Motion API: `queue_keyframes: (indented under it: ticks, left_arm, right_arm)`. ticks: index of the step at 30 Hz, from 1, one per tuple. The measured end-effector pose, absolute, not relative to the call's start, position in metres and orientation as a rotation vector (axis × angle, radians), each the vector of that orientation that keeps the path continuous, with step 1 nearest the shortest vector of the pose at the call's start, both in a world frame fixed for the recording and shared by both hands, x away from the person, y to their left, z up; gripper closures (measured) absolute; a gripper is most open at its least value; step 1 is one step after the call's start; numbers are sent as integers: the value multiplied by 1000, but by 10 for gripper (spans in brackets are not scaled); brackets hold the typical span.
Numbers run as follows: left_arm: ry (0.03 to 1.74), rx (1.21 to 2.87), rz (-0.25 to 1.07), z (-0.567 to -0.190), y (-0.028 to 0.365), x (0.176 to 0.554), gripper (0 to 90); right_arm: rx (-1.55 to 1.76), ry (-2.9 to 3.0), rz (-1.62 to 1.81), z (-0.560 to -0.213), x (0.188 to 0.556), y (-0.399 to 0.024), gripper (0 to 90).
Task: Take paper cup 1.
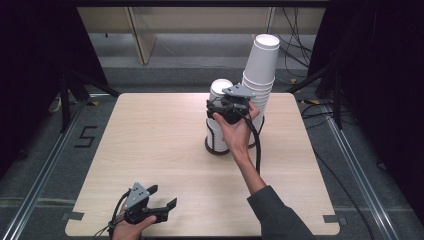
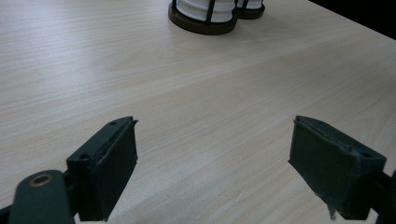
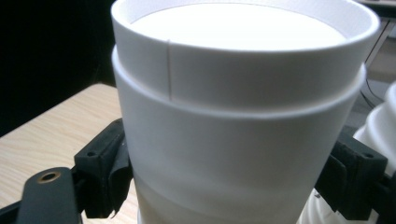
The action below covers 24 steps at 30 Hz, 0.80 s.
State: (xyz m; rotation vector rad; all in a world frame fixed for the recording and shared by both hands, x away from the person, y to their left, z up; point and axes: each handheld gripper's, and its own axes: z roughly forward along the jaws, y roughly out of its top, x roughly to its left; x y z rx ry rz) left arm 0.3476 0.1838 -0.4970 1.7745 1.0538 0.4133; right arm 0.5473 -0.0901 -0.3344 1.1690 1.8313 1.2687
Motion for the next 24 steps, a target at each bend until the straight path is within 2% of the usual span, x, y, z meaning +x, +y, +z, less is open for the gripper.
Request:
queue_keyframes:
  ticks: [17, 24]
  left_arm:
    - [1042, 1779, 405, -498, 183, 348, 146]
    - [1045, 1775, 407, -498, 183, 348, 146]
  right_arm:
    - [1073, 1798, 1396, -261, 527, -105, 172]
    - [1003, 1873, 1433, -258, 503, -114, 172]
